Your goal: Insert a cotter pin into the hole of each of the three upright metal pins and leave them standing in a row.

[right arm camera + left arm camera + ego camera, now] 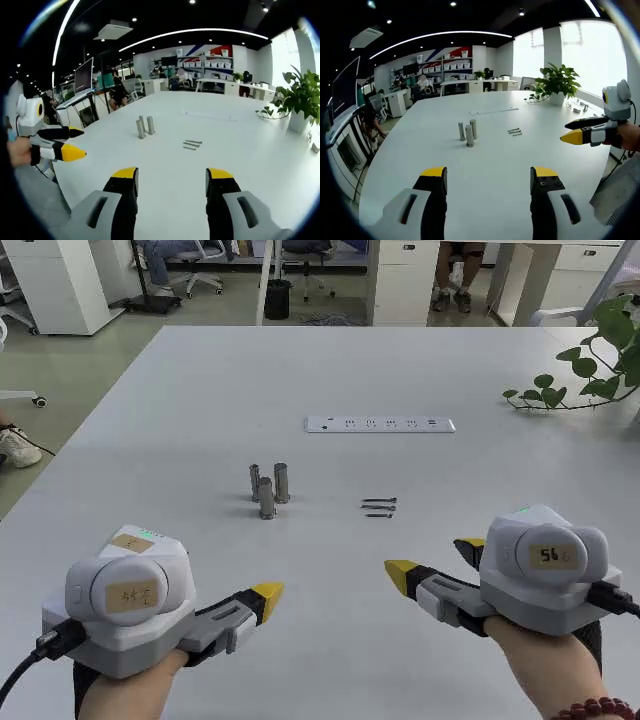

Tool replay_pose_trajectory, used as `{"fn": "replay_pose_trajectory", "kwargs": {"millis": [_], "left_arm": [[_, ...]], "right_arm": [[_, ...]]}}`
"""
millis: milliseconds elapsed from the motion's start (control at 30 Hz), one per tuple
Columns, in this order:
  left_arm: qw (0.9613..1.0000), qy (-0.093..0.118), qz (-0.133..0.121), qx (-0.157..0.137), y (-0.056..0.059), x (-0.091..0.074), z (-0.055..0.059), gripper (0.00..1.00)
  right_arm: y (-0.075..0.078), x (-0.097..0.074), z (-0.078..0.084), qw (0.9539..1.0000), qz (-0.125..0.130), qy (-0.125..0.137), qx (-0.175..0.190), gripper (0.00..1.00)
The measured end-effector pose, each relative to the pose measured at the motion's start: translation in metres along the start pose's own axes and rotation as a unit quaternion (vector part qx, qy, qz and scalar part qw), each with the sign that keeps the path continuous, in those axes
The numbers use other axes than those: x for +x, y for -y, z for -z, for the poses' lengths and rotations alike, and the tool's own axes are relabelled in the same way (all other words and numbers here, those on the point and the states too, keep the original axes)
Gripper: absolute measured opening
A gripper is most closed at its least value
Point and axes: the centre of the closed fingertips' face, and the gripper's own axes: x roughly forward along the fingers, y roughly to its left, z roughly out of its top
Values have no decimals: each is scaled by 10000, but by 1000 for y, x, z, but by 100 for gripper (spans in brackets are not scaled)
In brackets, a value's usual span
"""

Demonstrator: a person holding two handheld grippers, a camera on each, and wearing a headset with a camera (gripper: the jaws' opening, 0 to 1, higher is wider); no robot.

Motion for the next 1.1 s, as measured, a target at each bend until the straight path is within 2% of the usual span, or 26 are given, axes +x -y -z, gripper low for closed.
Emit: {"fn": "replay_pose_trajectory", "kwargs": {"millis": [233,1100], "left_arm": [[10000,-59,-31,-29,-1,0,3,64],[10000,-76,-27,-13,-2,0,1,64]], "right_arm": [[-1,1,3,10000,-34,-71,15,51],[2,1,8,9997,-102,-187,119,55]]}}
